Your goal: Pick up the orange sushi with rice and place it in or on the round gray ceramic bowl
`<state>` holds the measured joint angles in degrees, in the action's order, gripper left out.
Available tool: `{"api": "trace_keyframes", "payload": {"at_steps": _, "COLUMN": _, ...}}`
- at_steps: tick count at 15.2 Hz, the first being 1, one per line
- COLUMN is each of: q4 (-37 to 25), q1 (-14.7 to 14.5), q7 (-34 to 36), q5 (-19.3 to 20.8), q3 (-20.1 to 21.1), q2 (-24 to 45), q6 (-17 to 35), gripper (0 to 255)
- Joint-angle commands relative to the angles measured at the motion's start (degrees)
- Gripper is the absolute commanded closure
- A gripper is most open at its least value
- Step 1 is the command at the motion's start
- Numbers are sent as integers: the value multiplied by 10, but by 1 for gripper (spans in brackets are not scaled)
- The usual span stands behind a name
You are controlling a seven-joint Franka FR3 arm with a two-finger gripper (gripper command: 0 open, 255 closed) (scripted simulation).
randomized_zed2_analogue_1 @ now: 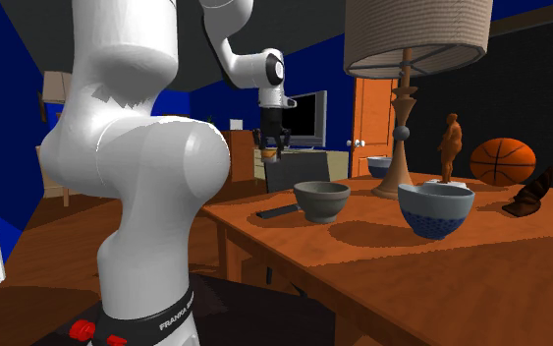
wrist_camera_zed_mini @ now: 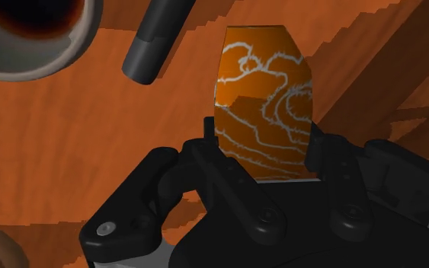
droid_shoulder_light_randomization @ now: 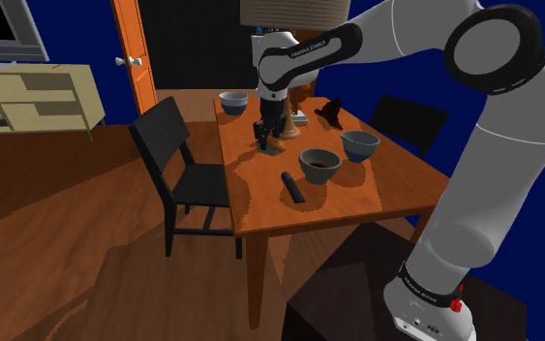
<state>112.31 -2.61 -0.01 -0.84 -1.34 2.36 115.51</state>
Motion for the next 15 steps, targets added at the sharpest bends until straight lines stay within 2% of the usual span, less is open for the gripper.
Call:
{"api": "trace_keyframes", "payload": {"at_steps": 1, "q4": -11, "q1": 0, "q7": 0, "q5": 0, "q3": 0, "q2": -4, "q6": -15, "gripper": 255}}
{"api": "trace_keyframes", "payload": {"at_steps": 15, "q4": 104, "q1": 80, "q7": -160, "q5": 15, "q3": -88, "q2": -107, "q6": -5, "gripper": 255}}
